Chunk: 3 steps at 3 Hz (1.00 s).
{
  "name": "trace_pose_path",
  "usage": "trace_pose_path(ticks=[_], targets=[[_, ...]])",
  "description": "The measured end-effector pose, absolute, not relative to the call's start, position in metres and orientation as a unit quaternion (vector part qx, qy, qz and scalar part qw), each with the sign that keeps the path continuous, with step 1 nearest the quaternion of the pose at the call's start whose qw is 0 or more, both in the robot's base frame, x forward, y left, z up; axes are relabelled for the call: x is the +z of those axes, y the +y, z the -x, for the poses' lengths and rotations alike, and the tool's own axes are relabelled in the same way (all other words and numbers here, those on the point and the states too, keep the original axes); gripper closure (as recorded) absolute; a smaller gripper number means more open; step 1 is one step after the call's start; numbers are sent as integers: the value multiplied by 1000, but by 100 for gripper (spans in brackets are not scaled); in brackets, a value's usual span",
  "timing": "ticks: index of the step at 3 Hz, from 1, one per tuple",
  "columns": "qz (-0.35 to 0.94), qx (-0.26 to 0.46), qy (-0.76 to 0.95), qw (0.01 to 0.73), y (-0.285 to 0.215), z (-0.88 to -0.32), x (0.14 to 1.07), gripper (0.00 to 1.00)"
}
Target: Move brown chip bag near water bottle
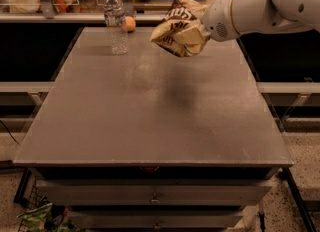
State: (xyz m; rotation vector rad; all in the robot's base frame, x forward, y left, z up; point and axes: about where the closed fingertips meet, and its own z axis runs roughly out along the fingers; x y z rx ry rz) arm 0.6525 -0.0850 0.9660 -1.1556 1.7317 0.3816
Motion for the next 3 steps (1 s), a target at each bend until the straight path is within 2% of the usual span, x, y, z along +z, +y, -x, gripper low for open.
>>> trace_pose_path(ticks=[3], targets=[[485,211,696,485,-5,-686,937,100]])
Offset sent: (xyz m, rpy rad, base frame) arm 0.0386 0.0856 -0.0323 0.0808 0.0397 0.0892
